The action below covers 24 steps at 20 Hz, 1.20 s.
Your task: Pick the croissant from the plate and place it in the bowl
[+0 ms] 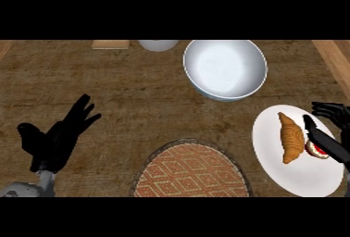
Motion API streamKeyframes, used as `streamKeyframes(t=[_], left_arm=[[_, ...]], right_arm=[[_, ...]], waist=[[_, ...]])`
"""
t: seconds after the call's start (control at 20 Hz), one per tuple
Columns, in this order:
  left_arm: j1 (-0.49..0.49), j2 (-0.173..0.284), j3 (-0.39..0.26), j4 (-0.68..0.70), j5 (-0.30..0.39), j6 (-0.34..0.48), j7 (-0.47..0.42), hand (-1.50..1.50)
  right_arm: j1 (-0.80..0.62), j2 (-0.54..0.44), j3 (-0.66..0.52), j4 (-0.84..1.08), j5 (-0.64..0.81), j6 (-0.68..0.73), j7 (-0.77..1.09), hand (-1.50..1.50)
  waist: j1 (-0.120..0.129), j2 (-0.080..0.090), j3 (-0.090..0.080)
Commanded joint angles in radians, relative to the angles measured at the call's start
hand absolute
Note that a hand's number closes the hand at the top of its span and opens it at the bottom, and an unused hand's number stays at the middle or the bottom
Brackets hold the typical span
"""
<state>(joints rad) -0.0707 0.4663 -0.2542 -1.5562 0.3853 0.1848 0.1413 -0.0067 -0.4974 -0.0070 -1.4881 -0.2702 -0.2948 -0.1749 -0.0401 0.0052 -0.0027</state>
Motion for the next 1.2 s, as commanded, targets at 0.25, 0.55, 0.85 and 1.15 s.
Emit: streamKeyframes(t=[0.25,0.55,0.85,1.15], left_arm=[[-0.13,0.062,0.089,0.06,0.024,-0.107,0.063,0.0],[-0.156,0.07,0.092,0.059,0.018,-0.116,0.089,0.0],[-0.146,0.025,0.073,0.102,-0.005,-0.124,0.029,0.0],[-0.141,0.029,0.097,0.142,-0.019,-0.158,-0.018,0.0]], right_arm=[[0.197,0.148,0.091,-0.168,0.298,-0.353,-0.113,-1.5],[0.221,-0.03,0.154,-0.32,0.576,-0.432,0.375,-1.5],[0.12,-0.259,0.137,-0.416,0.594,-0.12,0.819,-1.5],[-0.052,-0.334,0.195,-0.489,0.551,0.127,1.154,-1.5]], waist=[[0.025,-0.007,0.002],[0.026,-0.007,-0.003],[0.042,-0.002,-0.005],[0.057,-0.001,-0.001]])
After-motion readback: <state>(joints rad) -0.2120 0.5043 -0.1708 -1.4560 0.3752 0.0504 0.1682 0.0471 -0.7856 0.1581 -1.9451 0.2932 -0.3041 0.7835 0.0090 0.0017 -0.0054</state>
